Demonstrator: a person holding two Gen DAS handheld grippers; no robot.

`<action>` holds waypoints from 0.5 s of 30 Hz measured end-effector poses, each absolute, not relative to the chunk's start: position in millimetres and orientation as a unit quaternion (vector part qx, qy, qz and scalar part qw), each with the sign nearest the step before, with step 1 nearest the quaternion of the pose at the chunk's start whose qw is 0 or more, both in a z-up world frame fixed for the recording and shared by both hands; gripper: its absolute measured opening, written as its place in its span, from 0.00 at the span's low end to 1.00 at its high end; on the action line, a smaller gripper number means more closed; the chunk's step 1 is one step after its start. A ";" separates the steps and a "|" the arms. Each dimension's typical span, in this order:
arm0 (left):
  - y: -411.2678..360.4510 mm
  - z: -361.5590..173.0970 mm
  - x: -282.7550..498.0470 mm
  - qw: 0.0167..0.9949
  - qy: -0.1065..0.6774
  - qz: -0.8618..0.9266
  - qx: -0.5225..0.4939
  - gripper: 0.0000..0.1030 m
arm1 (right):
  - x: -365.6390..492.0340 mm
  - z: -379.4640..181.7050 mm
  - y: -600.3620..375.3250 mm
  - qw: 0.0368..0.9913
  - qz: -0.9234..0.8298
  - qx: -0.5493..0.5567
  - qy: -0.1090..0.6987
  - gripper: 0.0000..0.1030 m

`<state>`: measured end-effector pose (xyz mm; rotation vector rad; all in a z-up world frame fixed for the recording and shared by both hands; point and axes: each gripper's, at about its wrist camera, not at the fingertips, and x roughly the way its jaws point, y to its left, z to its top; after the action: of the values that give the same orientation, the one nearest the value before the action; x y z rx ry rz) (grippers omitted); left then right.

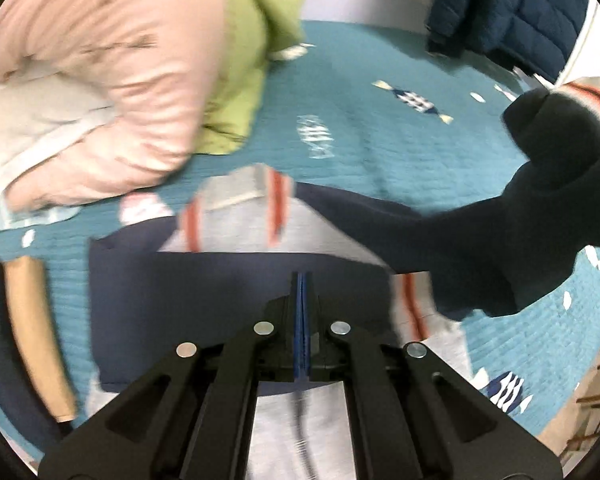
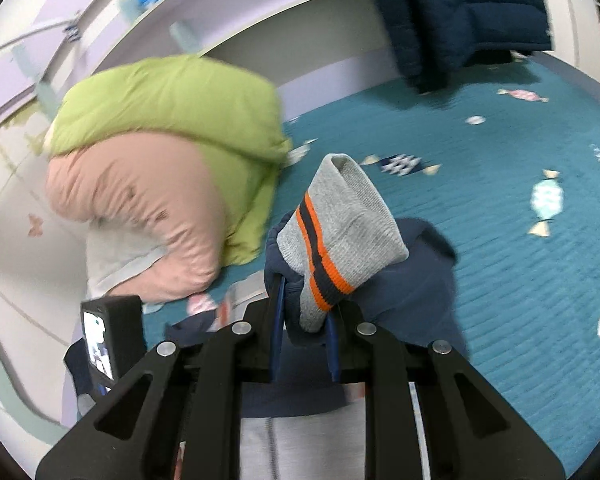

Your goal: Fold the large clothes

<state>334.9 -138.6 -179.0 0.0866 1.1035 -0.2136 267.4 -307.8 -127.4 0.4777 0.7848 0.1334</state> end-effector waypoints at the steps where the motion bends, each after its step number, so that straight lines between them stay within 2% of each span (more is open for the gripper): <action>1: -125.4 -176.7 333.1 0.847 0.521 -0.097 0.042 0.01 | 269.6 -127.8 -295.1 0.893 0.073 0.227 0.381 0.16; 8: -49.3 -152.5 322.4 0.861 0.502 -0.064 0.046 0.01 | 286.9 -133.2 -220.3 0.883 0.117 0.214 0.401 0.16; 15: 1.0 -151.7 320.1 0.865 0.498 -0.041 0.043 0.01 | 304.7 -152.7 -154.7 0.867 0.140 0.199 0.436 0.16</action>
<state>320.1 1.0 -151.7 0.0896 1.0441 -0.0854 304.7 -154.7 -152.7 0.4166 0.9120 0.2940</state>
